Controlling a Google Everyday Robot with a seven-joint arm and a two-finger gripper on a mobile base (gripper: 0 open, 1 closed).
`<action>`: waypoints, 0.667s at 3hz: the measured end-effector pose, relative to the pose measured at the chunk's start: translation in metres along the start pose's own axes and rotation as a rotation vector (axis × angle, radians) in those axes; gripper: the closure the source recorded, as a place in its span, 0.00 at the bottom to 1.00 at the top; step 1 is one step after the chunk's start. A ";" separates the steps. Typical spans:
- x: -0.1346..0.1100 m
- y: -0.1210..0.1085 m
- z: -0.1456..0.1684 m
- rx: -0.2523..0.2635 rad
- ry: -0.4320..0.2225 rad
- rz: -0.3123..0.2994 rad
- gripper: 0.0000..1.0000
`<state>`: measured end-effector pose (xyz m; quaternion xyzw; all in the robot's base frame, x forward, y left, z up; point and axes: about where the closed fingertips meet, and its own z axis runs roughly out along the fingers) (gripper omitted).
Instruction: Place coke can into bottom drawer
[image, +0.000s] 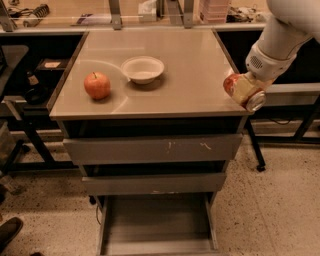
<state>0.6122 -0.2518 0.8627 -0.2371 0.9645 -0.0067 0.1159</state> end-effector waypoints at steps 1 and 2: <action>0.039 0.016 -0.017 -0.007 0.007 0.045 1.00; 0.088 0.043 -0.021 -0.059 0.038 0.078 1.00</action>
Offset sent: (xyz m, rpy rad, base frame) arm -0.1658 -0.0006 -0.0075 0.1102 0.1254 -0.0963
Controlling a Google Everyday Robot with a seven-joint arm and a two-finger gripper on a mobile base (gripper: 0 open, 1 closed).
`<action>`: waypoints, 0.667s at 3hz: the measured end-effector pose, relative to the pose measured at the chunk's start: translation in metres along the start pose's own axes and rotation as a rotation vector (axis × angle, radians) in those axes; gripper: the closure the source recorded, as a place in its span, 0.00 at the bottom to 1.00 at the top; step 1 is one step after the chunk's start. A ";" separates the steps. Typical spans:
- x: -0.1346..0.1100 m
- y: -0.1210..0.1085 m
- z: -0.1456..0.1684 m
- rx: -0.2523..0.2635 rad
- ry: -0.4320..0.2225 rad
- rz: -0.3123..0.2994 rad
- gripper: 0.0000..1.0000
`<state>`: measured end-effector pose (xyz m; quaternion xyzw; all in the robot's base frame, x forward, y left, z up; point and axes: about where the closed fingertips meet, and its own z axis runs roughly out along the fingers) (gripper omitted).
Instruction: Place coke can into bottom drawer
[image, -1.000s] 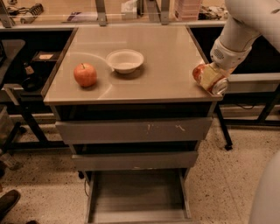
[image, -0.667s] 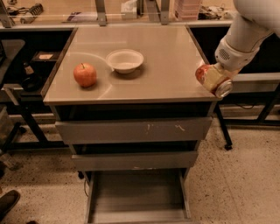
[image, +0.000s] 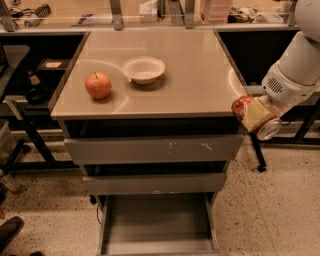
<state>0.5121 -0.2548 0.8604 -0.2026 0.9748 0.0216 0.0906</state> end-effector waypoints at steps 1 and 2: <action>0.000 0.000 0.000 0.000 0.000 0.000 1.00; 0.016 0.006 0.014 -0.012 0.022 0.022 1.00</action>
Offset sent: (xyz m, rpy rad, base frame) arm -0.0384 0.0012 -0.0440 0.0152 0.0751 -0.0530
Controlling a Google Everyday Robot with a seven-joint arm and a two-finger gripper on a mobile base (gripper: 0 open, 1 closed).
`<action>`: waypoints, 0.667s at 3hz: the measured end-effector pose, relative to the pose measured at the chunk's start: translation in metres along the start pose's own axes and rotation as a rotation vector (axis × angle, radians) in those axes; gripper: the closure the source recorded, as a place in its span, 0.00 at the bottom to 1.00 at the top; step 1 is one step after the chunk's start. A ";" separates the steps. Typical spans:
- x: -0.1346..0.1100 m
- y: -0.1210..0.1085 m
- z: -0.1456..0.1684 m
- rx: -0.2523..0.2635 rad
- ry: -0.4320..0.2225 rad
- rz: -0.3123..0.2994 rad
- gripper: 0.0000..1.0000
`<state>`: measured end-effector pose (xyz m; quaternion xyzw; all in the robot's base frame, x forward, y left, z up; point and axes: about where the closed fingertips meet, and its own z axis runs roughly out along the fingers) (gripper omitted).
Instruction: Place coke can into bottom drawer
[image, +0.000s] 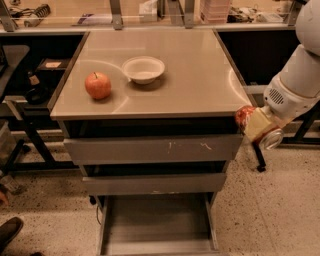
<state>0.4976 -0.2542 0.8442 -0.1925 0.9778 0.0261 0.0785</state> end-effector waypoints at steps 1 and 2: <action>0.031 0.020 0.030 -0.063 0.036 0.044 1.00; 0.064 0.045 0.069 -0.148 0.093 0.068 1.00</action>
Offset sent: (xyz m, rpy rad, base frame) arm -0.0960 0.0377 -0.1213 0.1826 0.2298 -0.0517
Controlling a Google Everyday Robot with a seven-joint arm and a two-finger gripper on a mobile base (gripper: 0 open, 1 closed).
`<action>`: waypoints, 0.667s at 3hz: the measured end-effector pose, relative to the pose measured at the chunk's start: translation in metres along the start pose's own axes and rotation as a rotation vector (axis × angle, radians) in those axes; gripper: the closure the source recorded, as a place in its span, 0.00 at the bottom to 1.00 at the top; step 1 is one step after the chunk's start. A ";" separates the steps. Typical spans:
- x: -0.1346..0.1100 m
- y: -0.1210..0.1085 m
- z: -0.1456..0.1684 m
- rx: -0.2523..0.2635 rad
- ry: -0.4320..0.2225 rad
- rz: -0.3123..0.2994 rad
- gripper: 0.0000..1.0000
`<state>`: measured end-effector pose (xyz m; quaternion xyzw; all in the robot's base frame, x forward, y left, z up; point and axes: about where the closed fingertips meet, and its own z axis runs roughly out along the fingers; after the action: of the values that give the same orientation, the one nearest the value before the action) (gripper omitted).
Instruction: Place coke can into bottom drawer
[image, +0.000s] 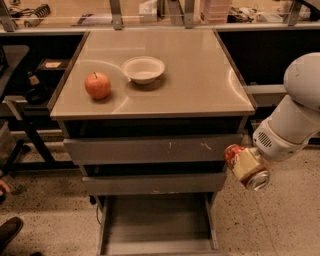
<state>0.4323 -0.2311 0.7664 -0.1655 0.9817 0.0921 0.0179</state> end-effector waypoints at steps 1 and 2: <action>0.000 0.000 0.000 0.000 0.000 0.000 1.00; 0.006 0.004 0.020 -0.055 0.003 0.008 1.00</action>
Offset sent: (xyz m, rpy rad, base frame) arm -0.0160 0.0118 -0.0480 0.1299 0.0576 -0.0121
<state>0.4254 -0.2259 0.7472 -0.1621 0.9795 0.1189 0.0113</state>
